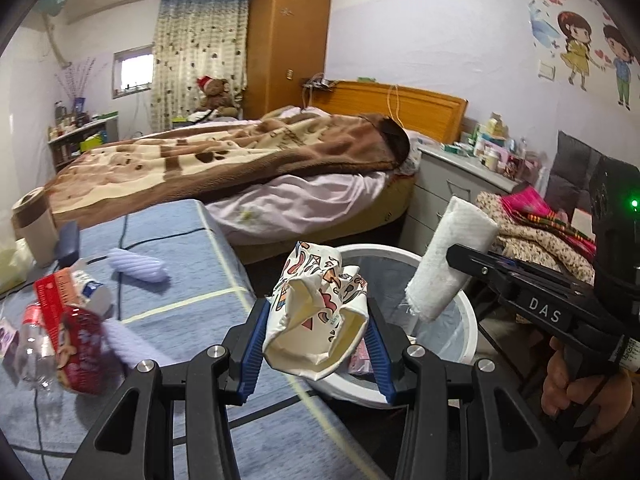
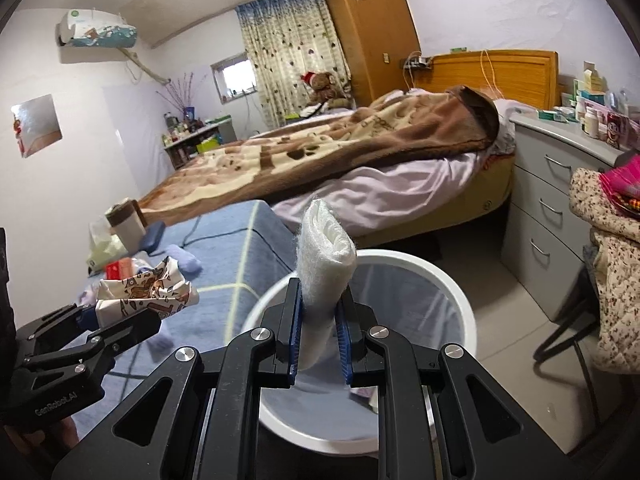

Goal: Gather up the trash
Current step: 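Carry both items over the wastebasket and open both grippers to drop them, then return both open grippers to the table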

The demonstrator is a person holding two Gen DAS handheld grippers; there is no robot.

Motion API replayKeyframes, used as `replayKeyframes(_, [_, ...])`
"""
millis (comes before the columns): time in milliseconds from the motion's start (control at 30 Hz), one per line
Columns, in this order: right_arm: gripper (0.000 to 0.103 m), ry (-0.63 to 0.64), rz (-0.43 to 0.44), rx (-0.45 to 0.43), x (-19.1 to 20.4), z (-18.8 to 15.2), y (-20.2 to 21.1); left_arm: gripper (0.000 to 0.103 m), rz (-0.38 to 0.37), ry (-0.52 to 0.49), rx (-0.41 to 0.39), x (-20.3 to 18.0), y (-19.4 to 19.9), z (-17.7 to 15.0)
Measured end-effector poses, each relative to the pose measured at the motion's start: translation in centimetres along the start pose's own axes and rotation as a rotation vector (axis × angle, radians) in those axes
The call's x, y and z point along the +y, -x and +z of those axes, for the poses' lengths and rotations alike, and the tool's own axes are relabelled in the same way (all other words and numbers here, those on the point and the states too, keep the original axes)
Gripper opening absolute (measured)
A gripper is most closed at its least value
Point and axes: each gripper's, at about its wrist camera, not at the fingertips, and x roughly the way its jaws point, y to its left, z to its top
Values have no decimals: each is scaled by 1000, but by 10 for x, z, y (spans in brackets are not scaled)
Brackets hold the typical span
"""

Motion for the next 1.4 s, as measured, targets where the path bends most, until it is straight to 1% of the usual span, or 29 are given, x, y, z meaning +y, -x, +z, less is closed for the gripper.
replayKeyframes(167, [16, 0, -27, 28, -12, -4, -6, 46, -29, -18, 17, -13, -17, 2])
replayKeyframes(267, [16, 6, -42, 43, -16, -6, -9, 46, -33, -30, 32, -18, -27, 3])
replayKeyframes(533, [16, 13, -77, 77, -25, -7, -17, 47, -55, -30, 68, -21, -49, 5])
replayKeyframes(600, [17, 14, -75, 87, -27, -7, -19, 47, -55, -35, 68, -22, -51, 6])
replayKeyframes(733, [17, 16, -107, 104, -29, -8, -23, 47, -65, -29, 72, -20, -56, 7])
replayKeyframes(900, [19, 12, -124, 123, -30, -9, -28, 54, -70, -26, 79, -17, -60, 6])
replayKeyframes(1033, [26, 13, -135, 127, -31, -10, -29, 55, -87, -7, 94, -14, -66, 7])
replayKeyframes(1100, [31, 10, -128, 130, -32, -9, -29, 55, -86, -6, 90, -13, -66, 7])
replayKeyframes(1133, [37, 10, -127, 130, -31, -9, -29, 56, -82, -4, 89, -12, -65, 7])
replayKeyframes(1167, [39, 11, -132, 129, -31, -9, -29, 56, -82, 0, 86, -11, -64, 7])
replayKeyframes(1400, [39, 15, -116, 112, -23, -6, -23, 56, -54, 9, 64, -1, -48, 6])
